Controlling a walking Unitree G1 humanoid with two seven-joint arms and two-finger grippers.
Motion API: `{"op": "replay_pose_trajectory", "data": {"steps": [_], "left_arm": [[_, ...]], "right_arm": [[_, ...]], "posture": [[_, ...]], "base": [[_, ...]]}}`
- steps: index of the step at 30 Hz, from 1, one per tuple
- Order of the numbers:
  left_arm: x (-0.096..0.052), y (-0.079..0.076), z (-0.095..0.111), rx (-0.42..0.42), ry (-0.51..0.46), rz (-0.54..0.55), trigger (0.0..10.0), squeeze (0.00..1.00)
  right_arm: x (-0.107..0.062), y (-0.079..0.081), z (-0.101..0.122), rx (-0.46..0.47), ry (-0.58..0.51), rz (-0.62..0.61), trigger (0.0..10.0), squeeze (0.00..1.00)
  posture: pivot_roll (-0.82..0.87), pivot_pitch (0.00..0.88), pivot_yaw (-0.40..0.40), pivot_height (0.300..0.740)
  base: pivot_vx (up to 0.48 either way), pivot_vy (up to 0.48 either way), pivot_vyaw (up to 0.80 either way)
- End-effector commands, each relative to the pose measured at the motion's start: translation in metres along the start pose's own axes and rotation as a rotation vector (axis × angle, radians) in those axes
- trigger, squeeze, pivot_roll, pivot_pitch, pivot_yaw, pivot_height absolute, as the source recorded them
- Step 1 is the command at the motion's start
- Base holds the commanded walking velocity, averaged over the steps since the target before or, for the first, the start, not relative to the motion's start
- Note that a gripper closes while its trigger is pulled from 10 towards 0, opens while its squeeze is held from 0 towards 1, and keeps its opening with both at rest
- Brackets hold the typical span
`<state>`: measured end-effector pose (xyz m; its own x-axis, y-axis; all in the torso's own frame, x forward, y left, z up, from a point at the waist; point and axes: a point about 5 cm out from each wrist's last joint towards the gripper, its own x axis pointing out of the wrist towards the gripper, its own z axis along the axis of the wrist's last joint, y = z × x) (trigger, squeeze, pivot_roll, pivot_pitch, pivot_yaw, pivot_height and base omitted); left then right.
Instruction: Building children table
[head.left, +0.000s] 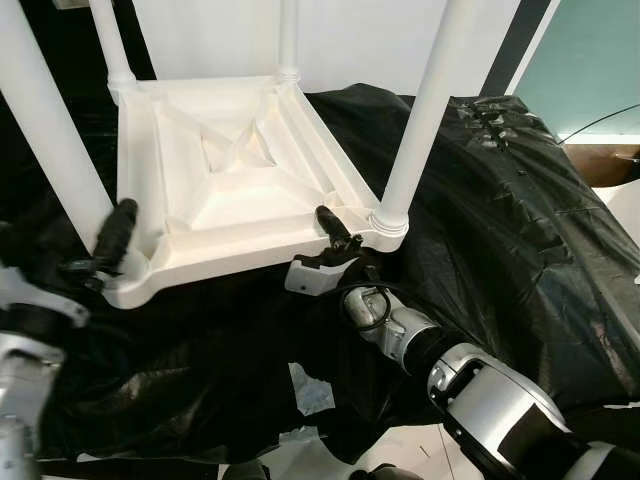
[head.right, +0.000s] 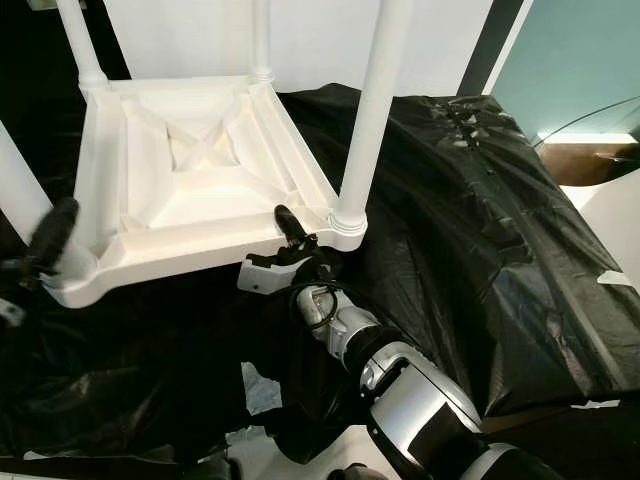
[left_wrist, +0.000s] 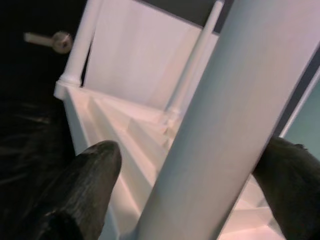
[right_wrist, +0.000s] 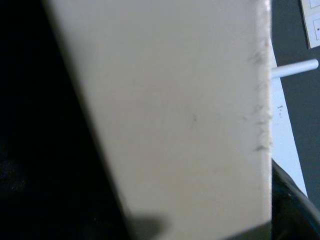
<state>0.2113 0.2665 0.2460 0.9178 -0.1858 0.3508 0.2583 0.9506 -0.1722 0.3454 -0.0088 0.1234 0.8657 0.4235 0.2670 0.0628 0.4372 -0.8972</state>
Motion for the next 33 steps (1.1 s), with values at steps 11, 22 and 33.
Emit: {"op": "replay_pose_trajectory", "data": {"steps": [11,22,33], "left_arm": [[-0.047,-0.031,-0.005,-0.029,0.213,-0.364,10.0,0.00],[-0.052,0.009,0.003,0.013,0.234,-0.168,10.0,0.00],[-0.049,0.011,0.000,0.037,0.243,-0.136,10.0,0.00]], "right_arm": [[0.006,-0.024,-0.030,0.205,0.243,-0.158,10.0,0.00],[0.011,-0.025,-0.024,0.439,0.336,-0.190,10.0,0.00],[0.021,-0.036,-0.014,0.860,0.364,-0.286,10.0,0.00]], "posture": [[0.16,0.071,-0.085,0.740],[0.17,0.074,-0.091,0.740],[0.17,0.074,-0.092,0.740]], "base": [[0.000,0.000,0.00],[0.000,0.000,0.00],[0.000,0.000,0.00]]}}
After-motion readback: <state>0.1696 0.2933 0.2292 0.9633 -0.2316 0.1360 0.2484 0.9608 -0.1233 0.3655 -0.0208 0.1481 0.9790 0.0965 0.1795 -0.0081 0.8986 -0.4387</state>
